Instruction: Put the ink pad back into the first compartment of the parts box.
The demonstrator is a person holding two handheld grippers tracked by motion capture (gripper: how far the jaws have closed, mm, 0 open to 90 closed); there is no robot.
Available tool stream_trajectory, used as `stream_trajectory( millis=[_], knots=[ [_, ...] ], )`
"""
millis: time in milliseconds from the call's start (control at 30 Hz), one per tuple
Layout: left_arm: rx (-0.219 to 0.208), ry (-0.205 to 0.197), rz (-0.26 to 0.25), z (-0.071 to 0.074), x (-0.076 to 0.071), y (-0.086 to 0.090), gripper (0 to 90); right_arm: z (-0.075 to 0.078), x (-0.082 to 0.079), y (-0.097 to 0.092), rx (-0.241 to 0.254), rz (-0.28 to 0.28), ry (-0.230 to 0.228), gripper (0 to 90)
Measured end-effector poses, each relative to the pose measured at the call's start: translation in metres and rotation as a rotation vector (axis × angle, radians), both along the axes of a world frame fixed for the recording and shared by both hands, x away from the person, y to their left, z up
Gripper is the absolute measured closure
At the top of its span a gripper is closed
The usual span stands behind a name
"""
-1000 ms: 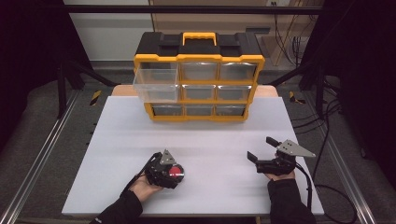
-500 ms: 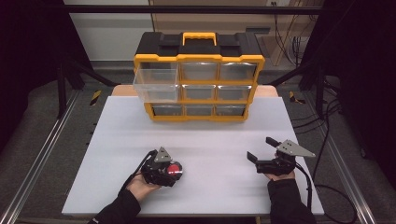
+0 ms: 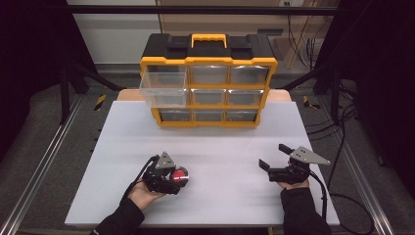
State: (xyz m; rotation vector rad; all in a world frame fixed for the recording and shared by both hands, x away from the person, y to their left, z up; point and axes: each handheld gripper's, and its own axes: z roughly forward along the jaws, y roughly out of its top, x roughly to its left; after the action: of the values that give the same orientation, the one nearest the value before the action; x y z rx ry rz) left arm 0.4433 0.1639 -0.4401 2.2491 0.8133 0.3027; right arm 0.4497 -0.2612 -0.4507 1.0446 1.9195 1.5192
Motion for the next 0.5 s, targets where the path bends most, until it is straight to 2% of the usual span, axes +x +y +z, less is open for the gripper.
stream_trajectory(
  millis=[500],
  knots=[
    [-0.046, -0.035, 0.044, 0.023, -0.001, 0.022, 29.1, 0.000, 0.001, 0.000, -0.002, 0.004, 0.004, 0.0]
  ],
)
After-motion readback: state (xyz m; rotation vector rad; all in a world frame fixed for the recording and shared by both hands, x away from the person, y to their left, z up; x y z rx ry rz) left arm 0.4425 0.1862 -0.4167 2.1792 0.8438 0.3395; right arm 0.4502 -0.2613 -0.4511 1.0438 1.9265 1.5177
